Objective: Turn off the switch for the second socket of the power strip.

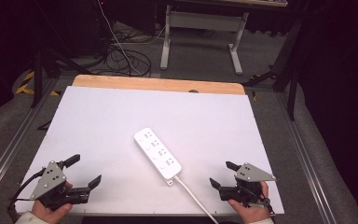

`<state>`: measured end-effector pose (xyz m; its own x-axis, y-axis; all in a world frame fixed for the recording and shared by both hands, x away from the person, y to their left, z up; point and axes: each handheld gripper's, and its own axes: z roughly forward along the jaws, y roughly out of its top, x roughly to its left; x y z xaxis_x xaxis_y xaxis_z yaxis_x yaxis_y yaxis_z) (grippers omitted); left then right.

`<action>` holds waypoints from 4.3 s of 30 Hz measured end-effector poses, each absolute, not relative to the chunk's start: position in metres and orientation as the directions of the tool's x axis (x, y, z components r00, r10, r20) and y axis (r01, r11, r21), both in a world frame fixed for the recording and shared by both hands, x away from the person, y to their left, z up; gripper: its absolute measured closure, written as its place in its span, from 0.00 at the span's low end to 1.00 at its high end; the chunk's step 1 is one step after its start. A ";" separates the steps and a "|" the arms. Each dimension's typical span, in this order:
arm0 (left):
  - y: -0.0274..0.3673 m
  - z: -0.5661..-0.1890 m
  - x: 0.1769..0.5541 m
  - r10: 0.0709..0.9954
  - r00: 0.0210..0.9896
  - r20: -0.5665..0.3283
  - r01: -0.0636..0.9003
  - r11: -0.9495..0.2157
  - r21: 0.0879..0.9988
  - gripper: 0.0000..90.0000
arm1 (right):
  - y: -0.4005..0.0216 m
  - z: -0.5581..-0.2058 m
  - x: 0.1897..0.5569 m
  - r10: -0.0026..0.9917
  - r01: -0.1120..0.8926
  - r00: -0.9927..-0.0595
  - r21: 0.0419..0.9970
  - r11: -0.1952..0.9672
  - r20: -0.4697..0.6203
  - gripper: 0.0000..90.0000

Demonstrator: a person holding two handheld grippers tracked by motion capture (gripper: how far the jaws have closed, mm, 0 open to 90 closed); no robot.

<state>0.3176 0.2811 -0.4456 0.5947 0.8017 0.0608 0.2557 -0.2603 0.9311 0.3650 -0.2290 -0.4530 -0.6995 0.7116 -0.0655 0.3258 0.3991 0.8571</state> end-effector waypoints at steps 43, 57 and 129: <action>0.279 -0.445 0.315 0.821 0.554 0.141 0.233 -0.315 0.920 0.07 | -0.204 -0.416 0.384 0.656 0.310 -0.751 0.840 0.446 -0.072 0.25; 0.282 -0.445 0.310 0.827 0.544 0.141 0.239 -0.313 0.919 0.08 | -0.163 -0.398 0.404 0.591 0.272 -0.801 0.821 0.503 -0.097 0.26; 0.285 -0.447 0.306 0.836 0.520 0.173 0.234 -0.334 0.913 0.08 | -0.049 -0.405 0.459 0.355 0.234 -0.934 0.706 0.669 -0.027 1.00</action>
<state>0.3060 0.2849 -0.4467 0.5203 0.8364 0.1726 0.2343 -0.3341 0.9129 0.4586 -0.0490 -0.4045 -0.9345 0.3550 -0.0272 0.2335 0.6687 0.7059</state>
